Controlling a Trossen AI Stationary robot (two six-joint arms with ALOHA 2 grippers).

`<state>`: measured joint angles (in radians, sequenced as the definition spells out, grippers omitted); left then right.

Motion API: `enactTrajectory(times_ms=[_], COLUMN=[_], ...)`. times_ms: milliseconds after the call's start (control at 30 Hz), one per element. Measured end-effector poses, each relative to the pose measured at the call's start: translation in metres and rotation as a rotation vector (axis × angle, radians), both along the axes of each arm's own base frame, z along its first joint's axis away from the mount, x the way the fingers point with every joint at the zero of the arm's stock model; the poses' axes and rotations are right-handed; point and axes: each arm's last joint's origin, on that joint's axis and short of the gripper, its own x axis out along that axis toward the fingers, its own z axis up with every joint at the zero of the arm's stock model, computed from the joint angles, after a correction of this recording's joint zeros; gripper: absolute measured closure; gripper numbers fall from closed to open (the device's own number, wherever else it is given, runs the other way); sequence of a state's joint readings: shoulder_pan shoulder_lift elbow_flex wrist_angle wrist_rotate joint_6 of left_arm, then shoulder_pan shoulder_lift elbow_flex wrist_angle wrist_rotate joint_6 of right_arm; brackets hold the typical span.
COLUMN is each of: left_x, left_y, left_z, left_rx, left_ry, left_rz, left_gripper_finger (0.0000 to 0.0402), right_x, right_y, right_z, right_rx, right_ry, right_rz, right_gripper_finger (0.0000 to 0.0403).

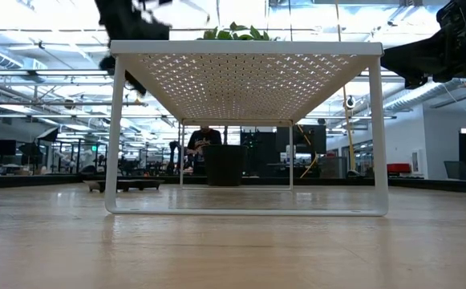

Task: Pick & Place Mini shaped plates
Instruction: Stack the black square plate on top of the the black square plate on the shelf

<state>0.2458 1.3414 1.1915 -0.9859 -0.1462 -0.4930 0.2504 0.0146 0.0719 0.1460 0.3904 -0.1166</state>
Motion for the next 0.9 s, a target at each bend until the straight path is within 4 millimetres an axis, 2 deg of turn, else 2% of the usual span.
enactTrajectory(times_ms=[100,200,367,567,900], left_x=[-0.005,-0.009,-0.021,-0.033,-0.029], left_y=[0.007,0.018,0.035,0.045,0.044], left_z=[-0.036,-0.071,-0.101,-0.118,-0.134], left_rx=[-0.037,-0.065,-0.087,-0.099,-0.105], left_ry=[0.065,0.042,-0.016,-0.031,-0.059], left_rz=[0.057,0.11,0.185,0.274,0.296], left_gripper_finger=[0.0256,0.0237,0.0212,0.0215,0.024], right_x=[0.0,0.0,0.0,0.0,0.0], right_y=[0.0,0.0,0.0,0.0,0.0], right_z=[0.0,0.0,0.0,0.0,0.0], right_rx=[0.0,0.0,0.0,0.0,0.0], right_ry=[0.0,0.001,0.0,0.0,0.0], right_rz=[0.0,0.0,0.0,0.0,0.0], right_gripper_finger=[0.03,0.03,0.03,0.03,0.03])
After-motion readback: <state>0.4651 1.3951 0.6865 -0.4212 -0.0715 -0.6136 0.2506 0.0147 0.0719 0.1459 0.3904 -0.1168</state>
